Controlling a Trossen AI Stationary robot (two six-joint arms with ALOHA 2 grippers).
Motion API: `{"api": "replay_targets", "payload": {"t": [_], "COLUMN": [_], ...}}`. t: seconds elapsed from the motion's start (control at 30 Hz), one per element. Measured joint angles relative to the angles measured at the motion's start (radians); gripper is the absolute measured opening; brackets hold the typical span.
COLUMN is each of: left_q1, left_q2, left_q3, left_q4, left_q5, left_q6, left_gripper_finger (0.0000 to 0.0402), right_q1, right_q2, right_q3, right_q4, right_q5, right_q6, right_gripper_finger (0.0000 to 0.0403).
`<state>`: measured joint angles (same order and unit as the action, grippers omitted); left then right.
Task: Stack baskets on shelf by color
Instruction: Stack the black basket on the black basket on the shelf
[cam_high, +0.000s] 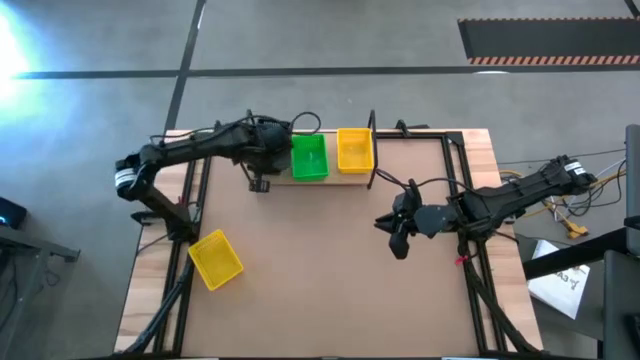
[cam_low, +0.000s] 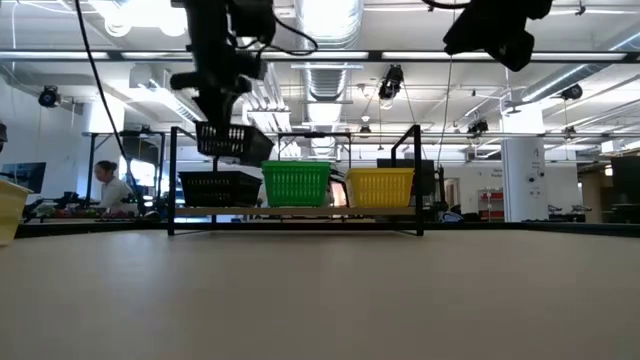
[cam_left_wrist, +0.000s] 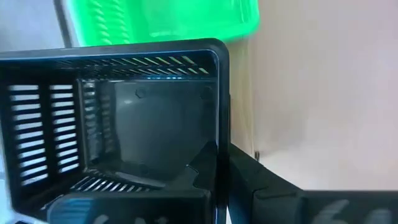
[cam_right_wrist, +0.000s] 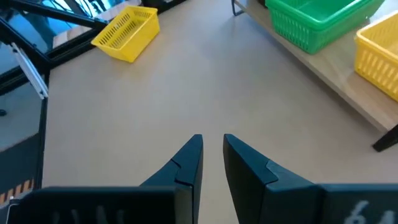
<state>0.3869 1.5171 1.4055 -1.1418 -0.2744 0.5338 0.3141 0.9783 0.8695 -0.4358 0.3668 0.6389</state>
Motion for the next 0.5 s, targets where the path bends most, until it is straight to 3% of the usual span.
{"api": "replay_targets", "payload": {"t": [0.3, 0.5], "left_q1": [0.002, 0.003], "left_q2": [0.082, 0.114], "left_q3": [-0.021, -0.024], "left_q4": [-0.052, -0.046], "left_q5": [-0.117, -0.065], "left_q6": [0.030, 0.031], "left_gripper_finger": [0.0000, 0.0000], "right_q1": [0.000, 0.000], "right_q2": [0.012, 0.019], "right_q3": [0.039, 0.039], "right_q4": [-0.015, -0.022], "right_q5": [0.002, 0.003], "right_q6": [-0.022, -0.022], "right_gripper_finger": [0.0057, 0.0057]}}
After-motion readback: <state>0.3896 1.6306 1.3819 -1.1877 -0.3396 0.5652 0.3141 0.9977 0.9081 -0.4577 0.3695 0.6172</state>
